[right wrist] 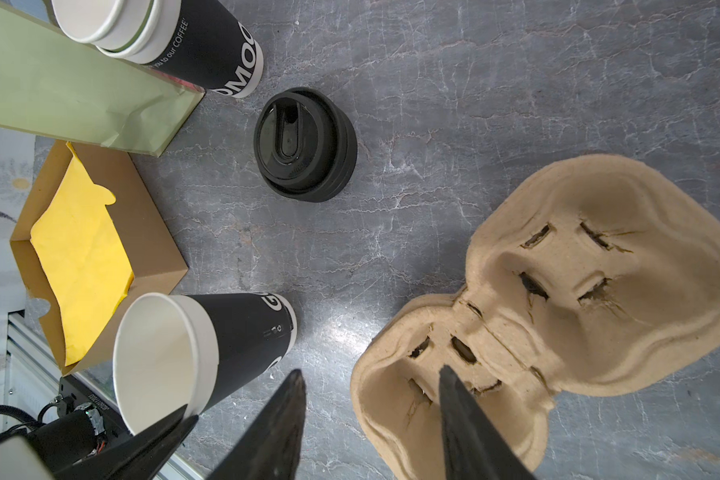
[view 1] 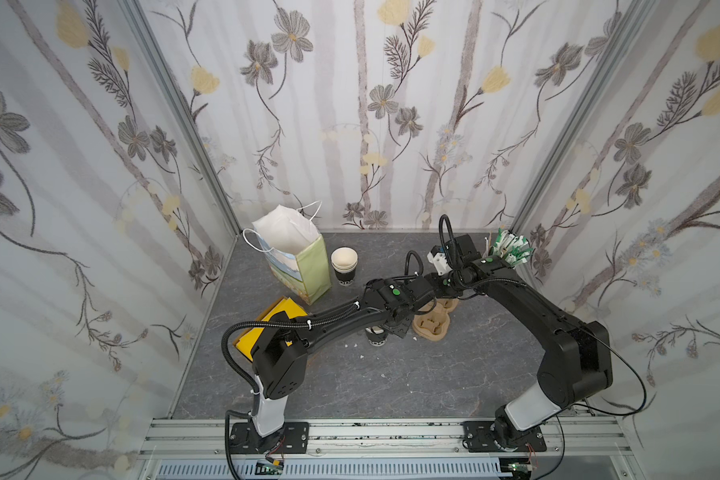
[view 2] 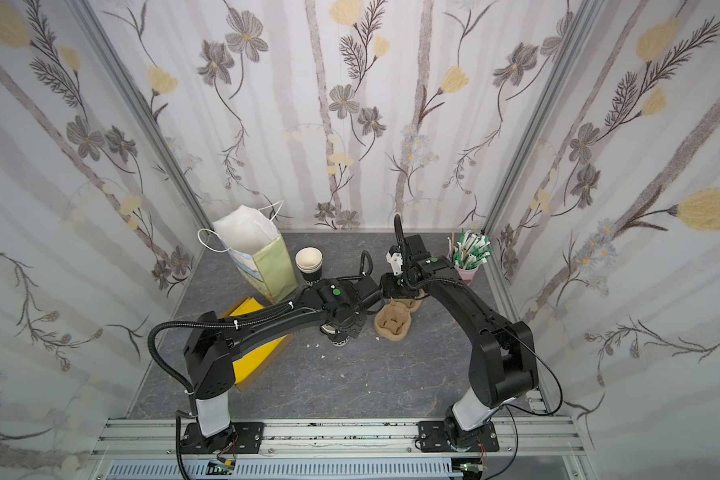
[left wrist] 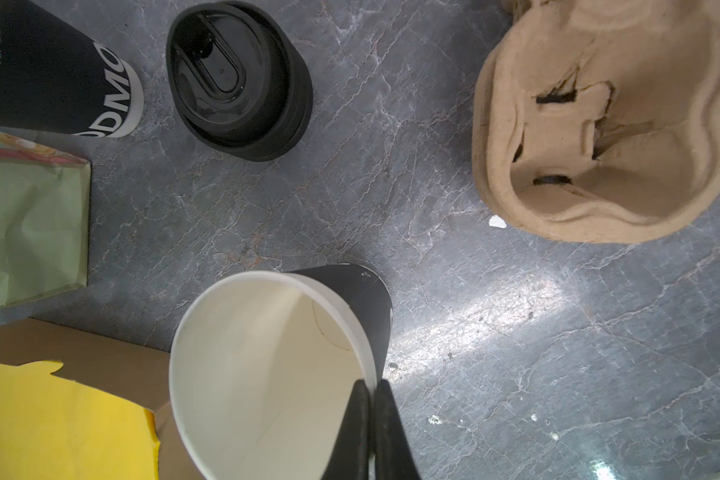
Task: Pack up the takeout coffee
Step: 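Carry the cup toward the table center and set it upright, open left gripper, then withdraw the left gripper toward the bag while the right gripper moves over the lid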
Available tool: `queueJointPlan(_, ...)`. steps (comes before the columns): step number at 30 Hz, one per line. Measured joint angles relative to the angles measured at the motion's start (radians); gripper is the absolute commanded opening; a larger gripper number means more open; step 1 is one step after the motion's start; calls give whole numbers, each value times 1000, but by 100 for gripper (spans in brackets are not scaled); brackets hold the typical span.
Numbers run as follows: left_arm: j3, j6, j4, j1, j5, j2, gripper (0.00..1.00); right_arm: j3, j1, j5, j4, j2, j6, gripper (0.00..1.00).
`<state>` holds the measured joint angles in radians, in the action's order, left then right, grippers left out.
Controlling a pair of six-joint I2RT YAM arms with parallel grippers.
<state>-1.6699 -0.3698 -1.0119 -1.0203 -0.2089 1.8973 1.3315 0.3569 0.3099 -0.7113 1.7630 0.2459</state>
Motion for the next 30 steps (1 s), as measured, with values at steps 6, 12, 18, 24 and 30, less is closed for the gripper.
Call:
queueJointPlan(6, 0, 3, 13, -2, -1, 2, 17, 17, 0, 2, 0, 10, 7, 52)
queueJointPlan(12, -3, 13, 12, -4, 1, 15, 18, 23, 0, 3, 2, 12, 7, 53)
queueJointPlan(18, -51, 26, 12, -5, 20, 12, 33, 23, 0, 2, 2, 12, 15, 53)
queueJointPlan(24, -109, 15, 13, -5, 24, -48, 45, 46, 7, -8, 0, 2, 26, 55)
queueJointPlan(30, -121, -31, 12, 15, -65, -132, 58, 98, 55, -55, 3, -1, 35, 60)
